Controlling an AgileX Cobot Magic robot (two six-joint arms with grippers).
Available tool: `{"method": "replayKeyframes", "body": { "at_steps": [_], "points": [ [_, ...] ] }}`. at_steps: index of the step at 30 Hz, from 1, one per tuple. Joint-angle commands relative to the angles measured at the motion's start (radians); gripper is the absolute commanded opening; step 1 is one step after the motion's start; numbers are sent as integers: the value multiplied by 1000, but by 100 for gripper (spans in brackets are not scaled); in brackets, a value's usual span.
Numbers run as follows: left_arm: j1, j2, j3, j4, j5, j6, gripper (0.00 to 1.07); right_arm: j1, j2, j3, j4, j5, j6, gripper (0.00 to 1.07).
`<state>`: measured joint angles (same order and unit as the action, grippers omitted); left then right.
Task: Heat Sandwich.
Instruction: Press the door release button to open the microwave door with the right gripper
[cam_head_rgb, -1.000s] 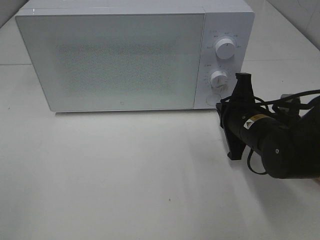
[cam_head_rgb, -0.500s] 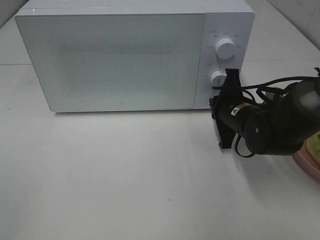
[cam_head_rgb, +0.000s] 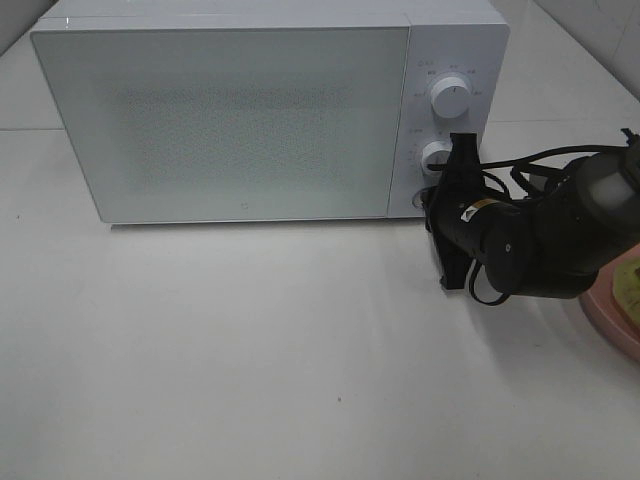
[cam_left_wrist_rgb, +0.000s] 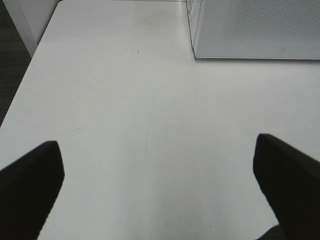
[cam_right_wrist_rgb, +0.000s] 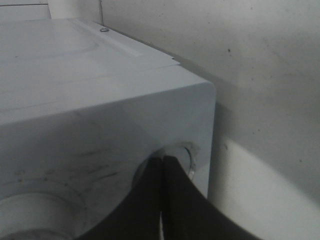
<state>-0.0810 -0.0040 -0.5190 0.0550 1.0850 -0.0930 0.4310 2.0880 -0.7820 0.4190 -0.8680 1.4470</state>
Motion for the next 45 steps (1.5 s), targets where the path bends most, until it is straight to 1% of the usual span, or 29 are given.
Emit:
{"method": "replayKeyframes", "body": {
  "at_steps": [1, 3, 6, 8, 11, 13, 15, 19, 22, 37, 45],
  "points": [
    [-1, -23, 0, -1, -12, 0, 98, -9, -2, -20, 8, -81, -13, 0],
    [-1, -23, 0, -1, -12, 0, 98, -9, -2, -23, 8, -115, 2, 0],
    [-1, -23, 0, -1, -12, 0, 98, -9, -2, -26, 8, -115, 4, 0],
    [-1, -23, 0, -1, -12, 0, 98, -9, -2, -59, 7, -139, -5, 0],
    [-1, -23, 0, -1, -12, 0, 98, -9, -2, -73, 10, -157, -10, 0],
    [-1, -23, 0, -1, -12, 0, 98, -9, 20, -101, 10, -217, -14, 0],
    [-1, -23, 0, -1, -12, 0, 98, -9, 41, -122, 10, -233, -14, 0],
    [-1, -23, 0, -1, -12, 0, 98, -9, 64, -150, 13, -277, -14, 0],
    [-1, -22, 0, -1, -12, 0, 98, -9, 64, -152, 16, -294, -18, 0],
    [-1, -17, 0, -1, -12, 0, 98, -9, 64, -152, 19, -278, -33, 0],
    [-1, -17, 0, -1, -12, 0, 98, -9, 61, -151, 14, -214, -32, 0]
  ]
}}
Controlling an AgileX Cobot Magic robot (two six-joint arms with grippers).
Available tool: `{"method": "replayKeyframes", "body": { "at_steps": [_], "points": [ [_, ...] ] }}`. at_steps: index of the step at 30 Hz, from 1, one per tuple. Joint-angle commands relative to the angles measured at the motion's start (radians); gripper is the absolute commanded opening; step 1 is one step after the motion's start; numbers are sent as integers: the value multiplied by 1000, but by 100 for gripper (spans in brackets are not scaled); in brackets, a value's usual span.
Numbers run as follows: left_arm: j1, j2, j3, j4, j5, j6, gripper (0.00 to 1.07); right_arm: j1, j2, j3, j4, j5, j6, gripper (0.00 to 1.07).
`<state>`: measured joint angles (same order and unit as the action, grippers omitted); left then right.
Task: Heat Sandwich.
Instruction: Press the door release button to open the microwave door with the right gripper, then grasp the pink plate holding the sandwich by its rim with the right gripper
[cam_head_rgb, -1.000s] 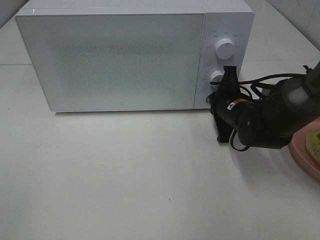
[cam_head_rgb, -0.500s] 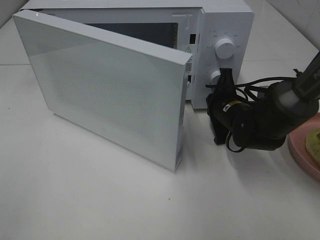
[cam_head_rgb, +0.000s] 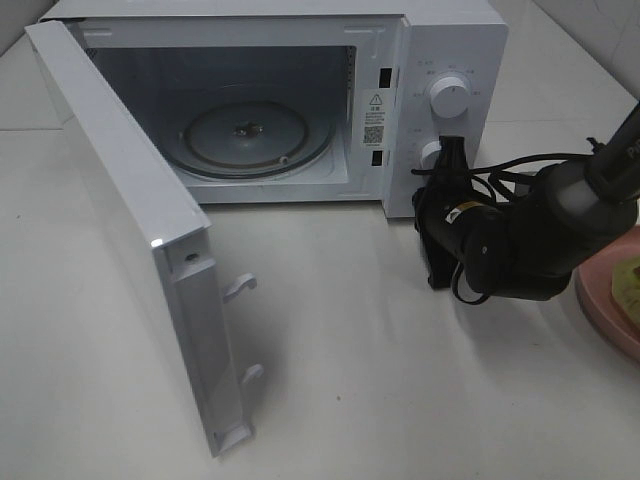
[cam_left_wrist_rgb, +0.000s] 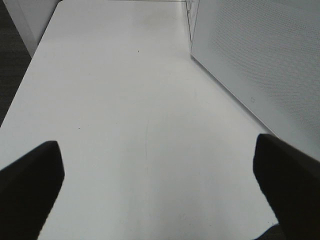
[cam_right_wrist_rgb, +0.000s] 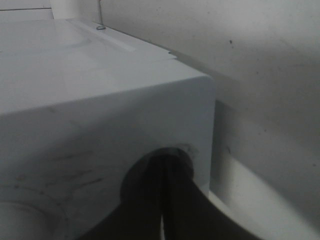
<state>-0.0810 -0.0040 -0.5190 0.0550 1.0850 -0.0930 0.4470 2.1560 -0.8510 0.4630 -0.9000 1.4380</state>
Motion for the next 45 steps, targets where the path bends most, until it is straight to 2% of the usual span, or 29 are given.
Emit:
{"method": "replayKeyframes", "body": {
  "at_steps": [1, 12, 21, 27, 31, 33, 35, 39, 45],
  "points": [
    [-1, -17, 0, -1, -12, 0, 98, -25, -12, -80, -34, -162, -23, 0],
    [-1, -17, 0, -1, -12, 0, 98, -25, -72, 8, -60, -56, -23, 0],
    [-1, -17, 0, -1, -12, 0, 98, -25, -166, 125, -153, 99, -28, 0],
    [-1, -17, 0, -1, -12, 0, 98, -25, -216, 192, -156, 145, -63, 0],
    [-1, -17, 0, -1, -12, 0, 98, -25, -268, 228, -169, 211, -157, 0],
    [-1, -17, 0, -1, -12, 0, 98, -25, -318, 236, -175, 345, -256, 1],
    [-1, -17, 0, -1, -12, 0, 98, -25, -332, 236, -175, 389, -288, 1],
    [-1, -17, 0, -1, -12, 0, 98, -25, -420, 236, -175, 650, -502, 2],
    [-1, -17, 0, -1, -12, 0, 98, -25, -503, 236, -175, 834, -741, 4]
  ]
}}
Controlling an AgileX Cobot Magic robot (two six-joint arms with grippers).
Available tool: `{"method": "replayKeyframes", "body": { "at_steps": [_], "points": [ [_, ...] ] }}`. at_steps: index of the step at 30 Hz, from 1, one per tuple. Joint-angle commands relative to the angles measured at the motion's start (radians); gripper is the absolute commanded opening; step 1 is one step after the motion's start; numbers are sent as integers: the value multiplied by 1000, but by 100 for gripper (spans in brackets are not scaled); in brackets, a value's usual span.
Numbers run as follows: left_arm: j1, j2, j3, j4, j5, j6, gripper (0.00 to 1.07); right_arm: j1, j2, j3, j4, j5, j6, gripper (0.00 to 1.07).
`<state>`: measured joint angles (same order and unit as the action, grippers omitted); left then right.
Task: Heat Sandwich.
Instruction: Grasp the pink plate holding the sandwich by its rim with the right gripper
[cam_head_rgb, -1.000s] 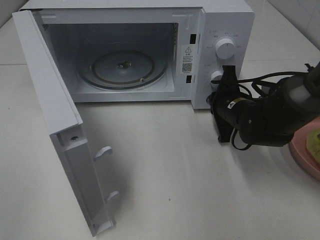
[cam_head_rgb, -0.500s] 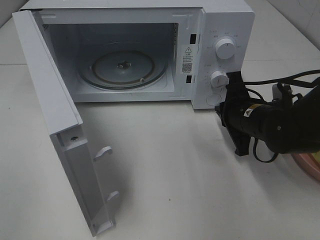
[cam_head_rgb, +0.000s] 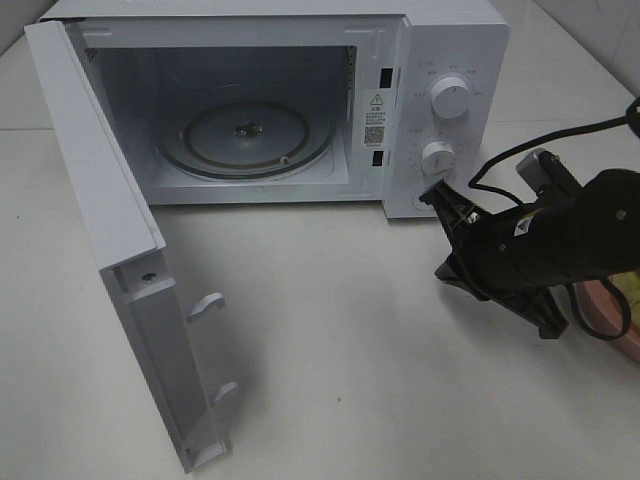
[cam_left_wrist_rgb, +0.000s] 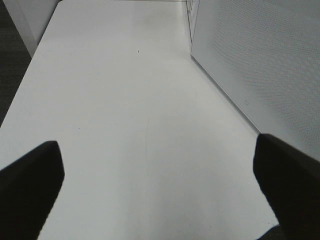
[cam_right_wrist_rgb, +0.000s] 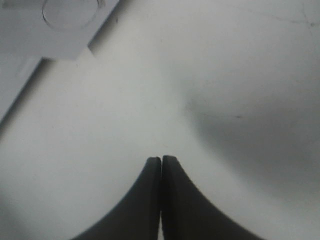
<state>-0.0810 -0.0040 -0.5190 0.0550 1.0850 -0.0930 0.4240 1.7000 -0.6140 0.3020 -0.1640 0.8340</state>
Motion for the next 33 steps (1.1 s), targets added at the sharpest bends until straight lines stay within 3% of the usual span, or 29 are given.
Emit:
{"method": "replayKeyframes", "body": {
  "at_steps": [1, 14, 28, 33],
  "points": [
    [-1, -17, 0, -1, -12, 0, 98, -2, -65, -1, -14, 129, -190, 4],
    [-1, -17, 0, -1, -12, 0, 98, -2, -299, -10, -53, 529, -913, 9],
    [-1, -17, 0, -1, -12, 0, 98, -6, -401, -42, -236, 821, -940, 12],
    [-1, -17, 0, -1, -12, 0, 98, -41, -407, -107, -283, 897, -863, 21]
  ]
}}
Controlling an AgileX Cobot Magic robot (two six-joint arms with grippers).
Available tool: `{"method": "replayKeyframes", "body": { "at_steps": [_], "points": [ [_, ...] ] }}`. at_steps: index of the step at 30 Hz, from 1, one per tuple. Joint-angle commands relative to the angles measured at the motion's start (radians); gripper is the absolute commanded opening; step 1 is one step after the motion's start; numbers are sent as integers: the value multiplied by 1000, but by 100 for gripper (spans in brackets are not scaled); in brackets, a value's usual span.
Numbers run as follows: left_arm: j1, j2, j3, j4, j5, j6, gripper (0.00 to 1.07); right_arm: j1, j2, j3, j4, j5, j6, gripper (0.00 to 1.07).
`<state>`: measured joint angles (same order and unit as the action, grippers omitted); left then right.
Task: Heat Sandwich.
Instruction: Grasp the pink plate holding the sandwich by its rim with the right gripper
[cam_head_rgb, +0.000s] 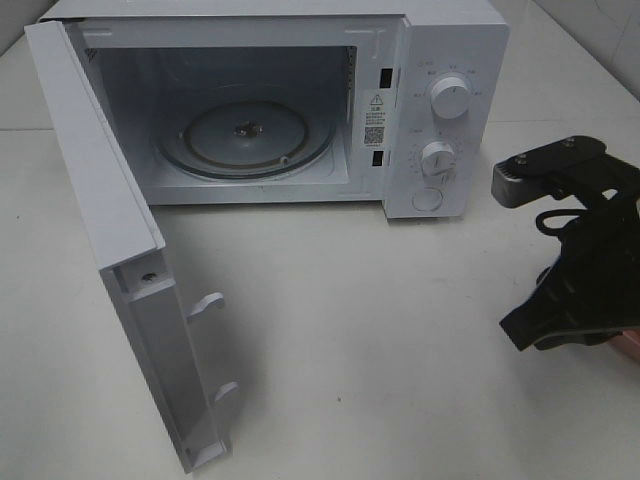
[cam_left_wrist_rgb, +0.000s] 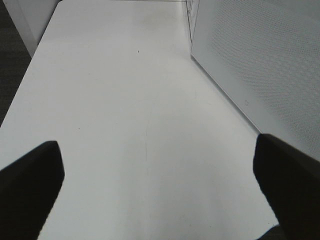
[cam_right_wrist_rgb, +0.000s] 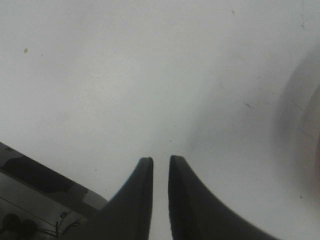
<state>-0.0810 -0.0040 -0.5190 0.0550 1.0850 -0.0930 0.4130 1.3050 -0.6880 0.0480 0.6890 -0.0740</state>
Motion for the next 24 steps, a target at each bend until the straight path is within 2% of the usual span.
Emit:
{"method": "replayKeyframes", "body": {
  "at_steps": [1, 2, 3, 4, 6, 7, 8, 9, 10, 13, 24],
  "points": [
    [-1, -17, 0, -1, -12, 0, 98, -46, -12, -42, -35, 50, 63, 24],
    [-1, -17, 0, -1, -12, 0, 98, -61, -12, -53, -48, 57, 74, 28],
    [-1, -17, 0, -1, -12, 0, 98, -87, -12, -71, -61, 66, 88, 39],
    [-1, -17, 0, -1, -12, 0, 98, -87, -12, -71, -61, 66, 88, 39],
    [-1, -17, 0, -1, -12, 0, 98, -105, -12, -85, -79, 68, 87, 52],
    [-1, -17, 0, -1, -12, 0, 98, -115, -13, -89, -91, 67, 87, 59],
    [-1, -17, 0, -1, -12, 0, 98, -129, -13, -95, -120, 61, 84, 74],
    [-1, -17, 0, -1, -12, 0, 98, -137, -13, -95, -133, 60, 84, 82],
    [-1, -17, 0, -1, -12, 0, 98, -137, -13, -95, -133, 60, 84, 82],
    [-1, -17, 0, -1, -12, 0, 98, -176, -13, -95, -155, 59, 74, 99],
    [-1, -17, 0, -1, -12, 0, 98, -276, 34, -95, -154, 40, 83, 95]
  ]
}}
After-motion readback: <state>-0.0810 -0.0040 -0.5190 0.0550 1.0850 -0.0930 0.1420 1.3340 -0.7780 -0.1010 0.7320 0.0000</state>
